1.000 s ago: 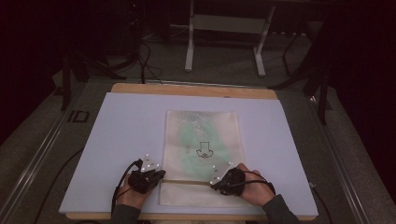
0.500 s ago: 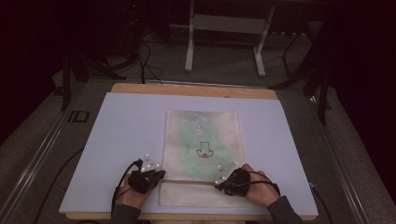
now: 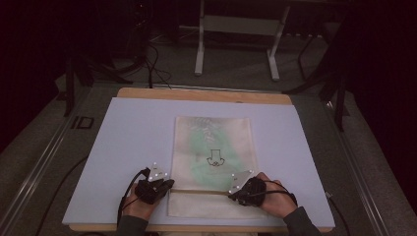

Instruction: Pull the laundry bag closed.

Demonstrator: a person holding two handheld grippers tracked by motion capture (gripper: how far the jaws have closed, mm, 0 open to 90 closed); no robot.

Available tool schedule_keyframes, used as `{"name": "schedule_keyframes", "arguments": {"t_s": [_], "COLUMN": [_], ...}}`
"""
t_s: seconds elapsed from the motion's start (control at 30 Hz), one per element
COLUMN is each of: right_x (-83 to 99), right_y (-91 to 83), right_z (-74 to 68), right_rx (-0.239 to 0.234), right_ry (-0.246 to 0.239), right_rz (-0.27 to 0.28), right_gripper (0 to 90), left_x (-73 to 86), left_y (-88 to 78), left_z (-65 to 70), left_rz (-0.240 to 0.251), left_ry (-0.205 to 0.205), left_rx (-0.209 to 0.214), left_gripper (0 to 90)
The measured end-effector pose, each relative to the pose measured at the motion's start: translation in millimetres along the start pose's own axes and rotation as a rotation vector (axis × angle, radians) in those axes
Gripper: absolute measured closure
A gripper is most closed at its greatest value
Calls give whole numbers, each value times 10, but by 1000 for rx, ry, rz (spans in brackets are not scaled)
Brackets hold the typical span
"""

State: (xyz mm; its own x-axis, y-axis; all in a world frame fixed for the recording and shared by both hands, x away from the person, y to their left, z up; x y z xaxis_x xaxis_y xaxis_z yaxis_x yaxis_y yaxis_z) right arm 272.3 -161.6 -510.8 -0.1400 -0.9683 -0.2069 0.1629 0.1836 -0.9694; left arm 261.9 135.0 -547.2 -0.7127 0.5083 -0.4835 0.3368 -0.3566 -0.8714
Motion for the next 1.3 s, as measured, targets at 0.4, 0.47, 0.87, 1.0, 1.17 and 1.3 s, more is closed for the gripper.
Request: {"name": "schedule_keyframes", "arguments": {"t_s": [0.4, 0.47, 0.87, 1.0, 1.17, 1.3], "right_x": [59, 70, 185, 211, 236, 295], "right_y": [-36, -38, -76, -82, -94, -101], "right_z": [8, 7, 30, 29, 30, 41], "right_rx": [3, -1, 2, 2, -1, 0], "right_ry": [8, 11, 30, 31, 36, 44], "right_rz": [-7, 1, -12, -15, -14, -13], "right_gripper": [822, 822, 822, 822, 822, 822], "left_x": [1, 1, 1, 1, 1, 1], "left_y": [-1, -1, -1, -2, -2, -2], "left_z": [1, 2, 2, 3, 4, 3], "left_rz": [-1, -1, -1, -2, -2, -2], "left_ry": [1, 1, -1, 0, -1, -1], "left_rx": [-1, -1, 1, -1, -1, 0], "left_gripper": [894, 894, 894, 894, 894, 894]}}
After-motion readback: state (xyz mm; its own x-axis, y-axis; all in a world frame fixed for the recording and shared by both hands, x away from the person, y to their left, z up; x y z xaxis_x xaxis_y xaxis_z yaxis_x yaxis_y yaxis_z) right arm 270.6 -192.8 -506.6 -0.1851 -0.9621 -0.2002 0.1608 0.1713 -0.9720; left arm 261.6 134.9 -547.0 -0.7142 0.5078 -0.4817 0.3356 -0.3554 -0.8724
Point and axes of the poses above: each handheld gripper's, and its own axes: y roughly forward along the jaws, x roughly out of its underside, z roughly to its right, the point moved 2 cm from there along y, roughly forward along the jaws, and after that the axes turned 15 degrees about -z, right-handed, at the moved point
